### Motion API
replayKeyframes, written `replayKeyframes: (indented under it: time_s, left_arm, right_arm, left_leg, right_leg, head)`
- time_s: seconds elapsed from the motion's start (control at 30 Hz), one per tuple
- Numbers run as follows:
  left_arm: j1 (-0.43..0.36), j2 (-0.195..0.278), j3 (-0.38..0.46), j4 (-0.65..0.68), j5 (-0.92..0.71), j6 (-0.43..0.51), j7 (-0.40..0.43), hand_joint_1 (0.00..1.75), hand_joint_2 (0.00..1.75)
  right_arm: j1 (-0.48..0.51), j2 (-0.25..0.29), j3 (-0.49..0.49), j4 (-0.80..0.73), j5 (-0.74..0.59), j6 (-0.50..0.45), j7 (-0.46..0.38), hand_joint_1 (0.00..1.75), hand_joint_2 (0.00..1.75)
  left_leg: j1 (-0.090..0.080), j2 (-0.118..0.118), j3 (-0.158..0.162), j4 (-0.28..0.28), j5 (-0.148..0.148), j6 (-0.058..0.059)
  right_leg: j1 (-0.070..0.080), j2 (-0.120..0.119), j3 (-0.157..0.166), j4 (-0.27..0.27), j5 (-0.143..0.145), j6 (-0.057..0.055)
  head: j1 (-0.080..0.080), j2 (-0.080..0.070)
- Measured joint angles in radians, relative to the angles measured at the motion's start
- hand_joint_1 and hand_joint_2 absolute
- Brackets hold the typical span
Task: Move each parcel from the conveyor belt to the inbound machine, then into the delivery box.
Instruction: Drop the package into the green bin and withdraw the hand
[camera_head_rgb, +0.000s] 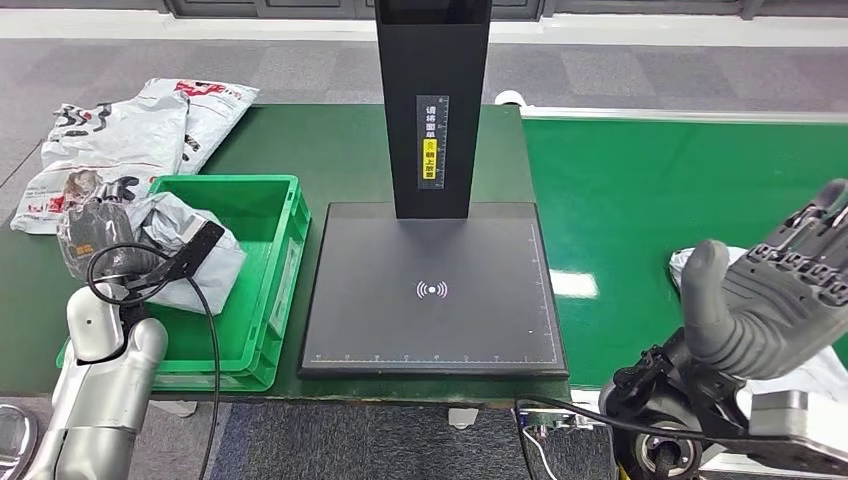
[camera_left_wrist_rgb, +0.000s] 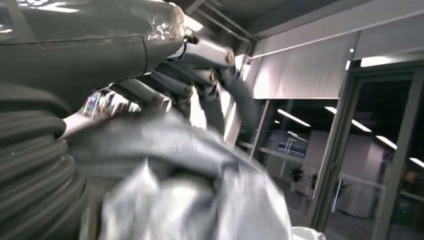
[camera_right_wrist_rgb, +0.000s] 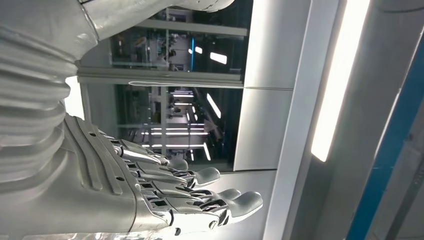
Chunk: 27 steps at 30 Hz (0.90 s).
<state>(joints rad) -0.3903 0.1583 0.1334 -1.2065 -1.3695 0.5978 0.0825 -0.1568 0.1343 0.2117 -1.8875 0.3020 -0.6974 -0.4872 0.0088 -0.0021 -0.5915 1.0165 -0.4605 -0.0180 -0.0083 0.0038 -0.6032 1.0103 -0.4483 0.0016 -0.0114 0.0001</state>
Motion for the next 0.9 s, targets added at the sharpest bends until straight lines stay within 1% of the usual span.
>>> replayKeyframes:
  time_s: [0.13, 0.23, 0.3, 0.57, 0.9]
  left_arm:
    - [0.013, -0.002, 0.001, -0.01, -0.09, -0.045, 0.018, 0.0, 1.75]
    - [0.02, -0.012, -0.002, -0.031, -0.17, -0.09, 0.043, 0.0, 1.75]
    - [0.02, -0.019, -0.01, -0.044, -0.194, -0.11, 0.061, 0.0, 1.75]
    - [0.017, -0.03, -0.033, -0.06, -0.201, -0.13, 0.075, 0.0, 1.75]
    - [0.003, -0.039, -0.035, -0.06, -0.201, -0.13, 0.075, 0.0, 1.75]
  right_arm:
    - [-0.003, 0.0, 0.0, 0.0, -0.003, 0.004, 0.005, 0.0, 1.75]
    - [-0.009, 0.0, 0.0, 0.0, -0.003, 0.012, 0.006, 0.0, 1.75]
    - [-0.013, 0.0, 0.0, 0.001, -0.003, 0.015, 0.006, 0.0, 1.75]
    - [-0.018, 0.0, 0.0, 0.001, -0.001, 0.015, 0.009, 0.0, 1.75]
    - [-0.018, 0.0, 0.0, 0.001, 0.0, 0.015, 0.01, 0.0, 1.75]
  left_leg:
    - [0.0, 0.0, 0.0, 0.0, 0.0, 0.0]
    - [0.0, 0.0, 0.0, 0.0, 0.0, 0.0]
    - [0.0, 0.0, 0.001, 0.0, 0.0, 0.0]
    - [0.0, 0.0, 0.001, 0.0, 0.0, 0.0]
    - [0.0, 0.0, 0.001, 0.0, 0.0, 0.0]
  right_leg:
    - [0.0, 0.0, 0.0, 0.0, 0.0, 0.0]
    - [0.0, 0.0, 0.0, 0.0, 0.0, 0.0]
    - [0.0, 0.0, 0.0, 0.0, 0.0, 0.0]
    - [0.0, 0.0, 0.0, 0.0, 0.0, 0.0]
    - [0.0, 0.001, 0.0, 0.0, 0.0, 0.0]
  head:
    - [0.0, 0.0]
    - [0.0, 0.0]
    - [0.0, 0.0]
    - [0.0, 0.0]
    - [0.0, 0.0]
